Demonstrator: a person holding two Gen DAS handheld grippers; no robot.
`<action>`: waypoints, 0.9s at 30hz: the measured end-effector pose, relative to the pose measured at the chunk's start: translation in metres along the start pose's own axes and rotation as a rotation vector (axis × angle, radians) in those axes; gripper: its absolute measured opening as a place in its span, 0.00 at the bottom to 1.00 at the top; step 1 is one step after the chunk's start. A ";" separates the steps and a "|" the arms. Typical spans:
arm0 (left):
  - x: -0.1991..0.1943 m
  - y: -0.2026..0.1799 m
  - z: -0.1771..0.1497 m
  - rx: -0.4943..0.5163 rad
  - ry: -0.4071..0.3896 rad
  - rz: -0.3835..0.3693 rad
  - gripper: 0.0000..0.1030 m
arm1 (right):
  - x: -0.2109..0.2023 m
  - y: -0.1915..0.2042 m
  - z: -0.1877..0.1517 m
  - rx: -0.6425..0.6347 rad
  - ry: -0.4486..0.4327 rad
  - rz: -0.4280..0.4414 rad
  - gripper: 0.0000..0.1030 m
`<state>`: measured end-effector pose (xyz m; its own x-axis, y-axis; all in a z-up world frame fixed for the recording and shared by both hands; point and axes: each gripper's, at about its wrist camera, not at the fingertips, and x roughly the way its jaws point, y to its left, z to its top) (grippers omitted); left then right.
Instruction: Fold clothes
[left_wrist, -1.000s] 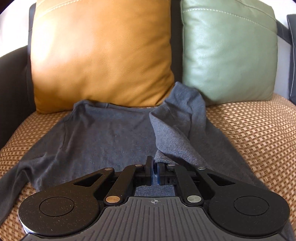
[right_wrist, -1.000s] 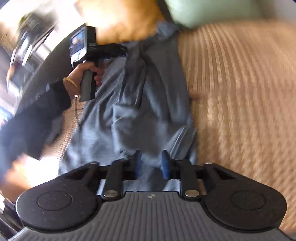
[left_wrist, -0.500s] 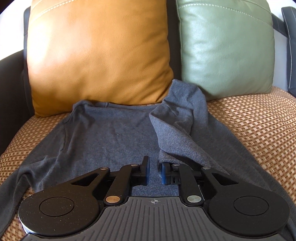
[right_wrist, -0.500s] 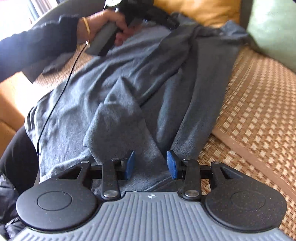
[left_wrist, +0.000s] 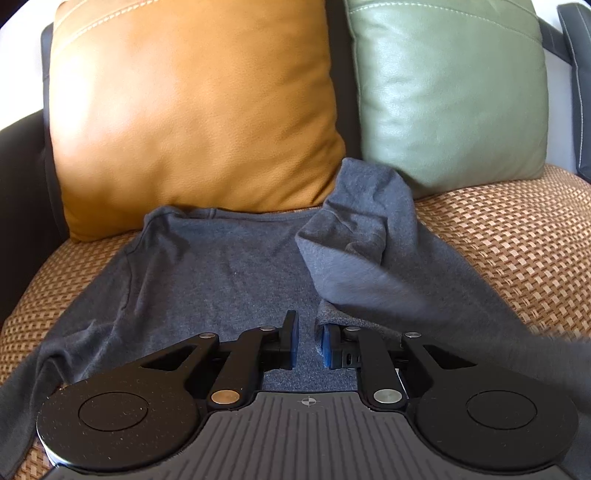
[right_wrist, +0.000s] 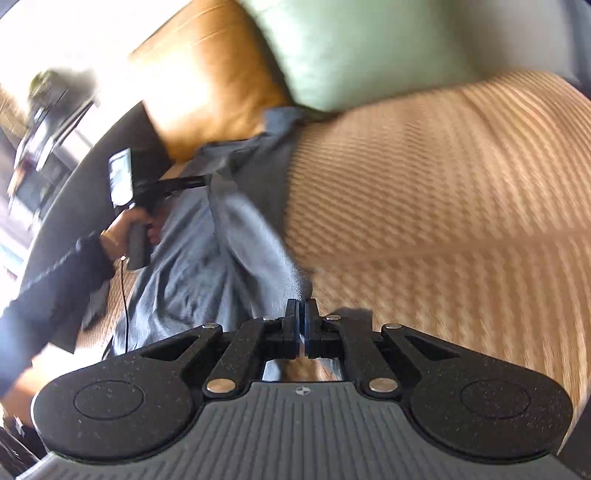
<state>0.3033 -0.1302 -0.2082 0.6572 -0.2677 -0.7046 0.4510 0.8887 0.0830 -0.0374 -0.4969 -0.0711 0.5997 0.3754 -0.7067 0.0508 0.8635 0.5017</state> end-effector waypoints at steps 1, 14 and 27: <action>0.000 -0.001 0.000 0.011 0.001 -0.001 0.11 | -0.007 -0.004 -0.007 0.034 -0.006 0.014 0.02; -0.008 0.015 0.016 0.051 0.015 0.033 0.41 | 0.008 0.012 -0.059 0.303 0.129 0.475 0.03; -0.036 0.046 0.010 -0.153 0.111 0.010 0.79 | 0.025 0.014 -0.072 0.060 0.233 0.142 0.36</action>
<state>0.3068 -0.0833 -0.1717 0.5865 -0.2234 -0.7785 0.3424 0.9395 -0.0116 -0.0788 -0.4516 -0.1177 0.4050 0.5647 -0.7191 0.0303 0.7777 0.6279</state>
